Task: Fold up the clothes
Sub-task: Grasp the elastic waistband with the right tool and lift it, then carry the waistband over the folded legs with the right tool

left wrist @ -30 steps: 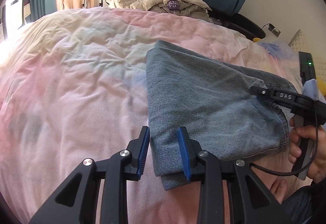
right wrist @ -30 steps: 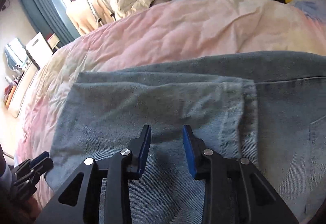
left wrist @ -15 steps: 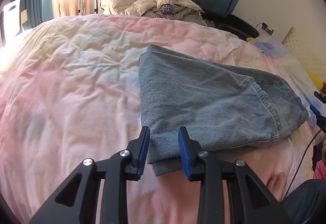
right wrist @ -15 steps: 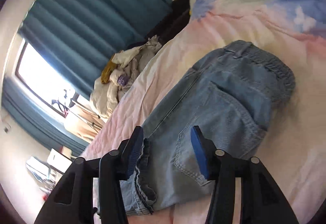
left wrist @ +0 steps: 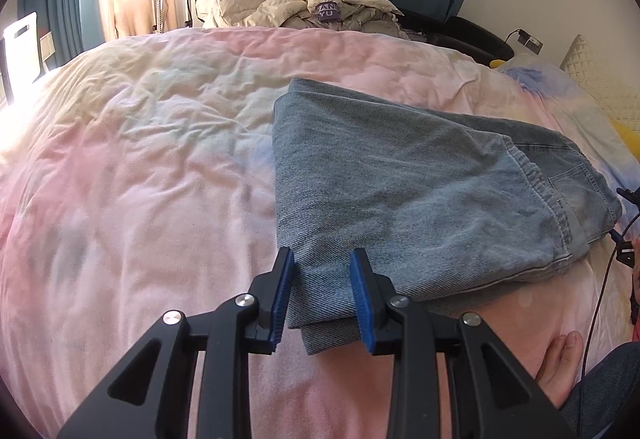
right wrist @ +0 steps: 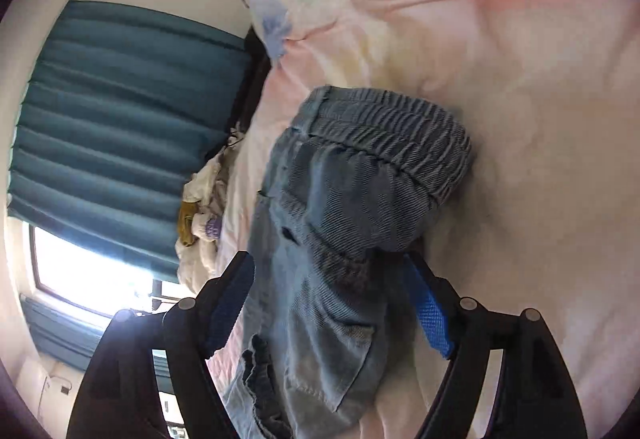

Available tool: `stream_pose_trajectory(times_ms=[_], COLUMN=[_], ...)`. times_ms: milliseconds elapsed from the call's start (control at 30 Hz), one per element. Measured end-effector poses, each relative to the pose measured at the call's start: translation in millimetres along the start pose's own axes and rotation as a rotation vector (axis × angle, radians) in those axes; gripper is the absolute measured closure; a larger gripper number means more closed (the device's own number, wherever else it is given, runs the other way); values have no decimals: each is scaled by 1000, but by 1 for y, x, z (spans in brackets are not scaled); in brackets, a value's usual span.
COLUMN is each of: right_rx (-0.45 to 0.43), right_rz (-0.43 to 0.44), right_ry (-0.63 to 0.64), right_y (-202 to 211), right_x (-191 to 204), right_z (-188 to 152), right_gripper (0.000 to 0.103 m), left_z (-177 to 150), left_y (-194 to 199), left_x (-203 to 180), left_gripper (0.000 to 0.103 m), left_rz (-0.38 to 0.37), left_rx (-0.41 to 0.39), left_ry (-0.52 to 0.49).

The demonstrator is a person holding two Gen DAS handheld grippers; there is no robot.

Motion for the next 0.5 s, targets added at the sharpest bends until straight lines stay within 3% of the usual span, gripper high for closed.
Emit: stream_pose_trajectory(times_ms=[100,300,367,433,500], right_rx=[17,17,-10,-50,-80], right_rz=[1,15,-29,-74,-82], right_ry=[-119,-19,36,115,206], right_y=[-21,-43,-44,-42,-38], right_x=[-20,-1,10,24,49], right_z=[13,29,31,32,23], right_gripper=[26,33,44,65,76], left_z=[1,5,6,8,9], left_y=[-3,-8,-10,-11,-9], left_x=[0,2,2,3,3], left_gripper=[73,73,73,73,73], left_rz=[4,0,-4,-8,-12], left_rx=[2,-4,-3,-2,-3], left_ry=[-5,0,7,12,20])
Point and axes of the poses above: each gripper's, at about its wrist camera, not at the fingertips, and y roughly against the way its jaws point, x to its left, z to its top, the point moved 10 cm from there along -y, roughly the way its jaws point, and after that the axes turned 13 degrees about -y, right-handed, at the moved point
